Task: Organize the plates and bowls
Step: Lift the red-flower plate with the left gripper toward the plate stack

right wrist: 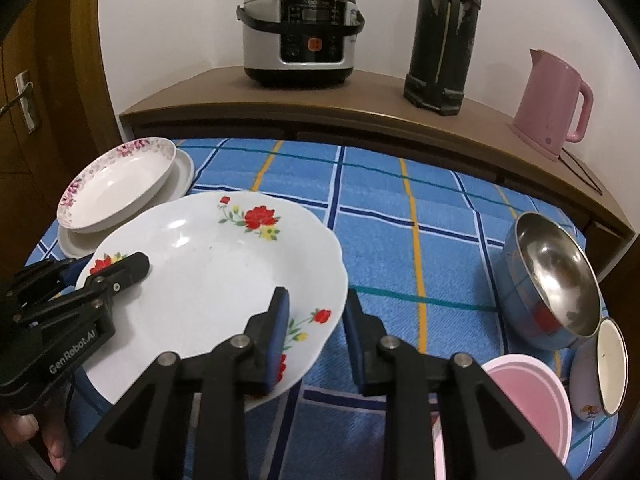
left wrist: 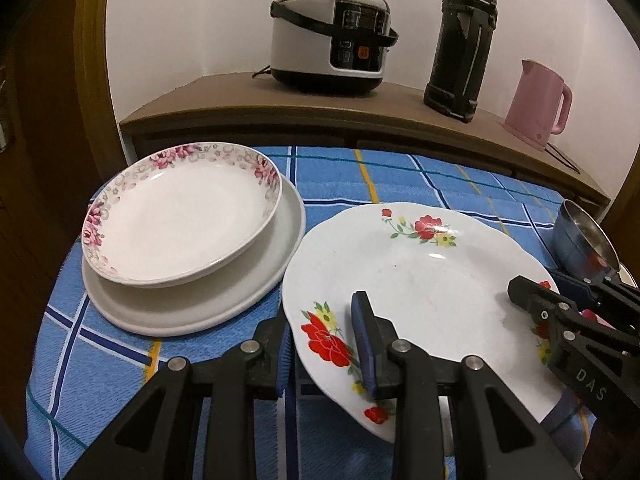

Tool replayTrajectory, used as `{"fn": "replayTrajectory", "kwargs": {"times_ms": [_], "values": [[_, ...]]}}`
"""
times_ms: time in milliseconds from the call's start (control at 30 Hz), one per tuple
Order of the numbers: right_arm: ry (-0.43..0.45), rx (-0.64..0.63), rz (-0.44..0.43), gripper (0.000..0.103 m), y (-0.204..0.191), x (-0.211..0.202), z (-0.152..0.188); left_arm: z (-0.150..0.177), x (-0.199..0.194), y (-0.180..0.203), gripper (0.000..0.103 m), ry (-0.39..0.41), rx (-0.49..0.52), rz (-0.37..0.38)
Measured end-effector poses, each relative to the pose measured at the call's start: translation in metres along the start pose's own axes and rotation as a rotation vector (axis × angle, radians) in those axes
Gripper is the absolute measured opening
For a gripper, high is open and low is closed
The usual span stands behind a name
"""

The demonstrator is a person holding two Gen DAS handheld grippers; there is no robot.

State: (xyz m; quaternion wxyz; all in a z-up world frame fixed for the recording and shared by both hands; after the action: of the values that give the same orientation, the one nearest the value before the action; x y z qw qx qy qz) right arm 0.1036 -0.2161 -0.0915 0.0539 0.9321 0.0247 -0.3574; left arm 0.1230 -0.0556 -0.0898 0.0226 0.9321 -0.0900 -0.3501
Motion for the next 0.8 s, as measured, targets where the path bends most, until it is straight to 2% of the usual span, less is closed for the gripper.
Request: {"fn": "replayTrajectory", "kwargs": {"times_ms": [800], "values": [[0.14,0.008,-0.032,0.027,-0.009,-0.035,-0.013,-0.011,-0.031,-0.006,0.03,0.119,-0.039,-0.018]]}}
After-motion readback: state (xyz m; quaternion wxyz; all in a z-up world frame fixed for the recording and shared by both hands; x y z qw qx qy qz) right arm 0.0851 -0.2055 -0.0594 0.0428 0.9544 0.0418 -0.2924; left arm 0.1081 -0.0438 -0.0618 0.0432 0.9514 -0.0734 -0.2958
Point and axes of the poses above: each gripper's, at about its wrist camera, not at the fingertips, and x roughly the way its jaws point, y to its right, z to its underside, the point moved 2 cm from there along x, roughly the way its jaws point, and after that the axes turned 3 degrees about y, right-handed, at the moved point
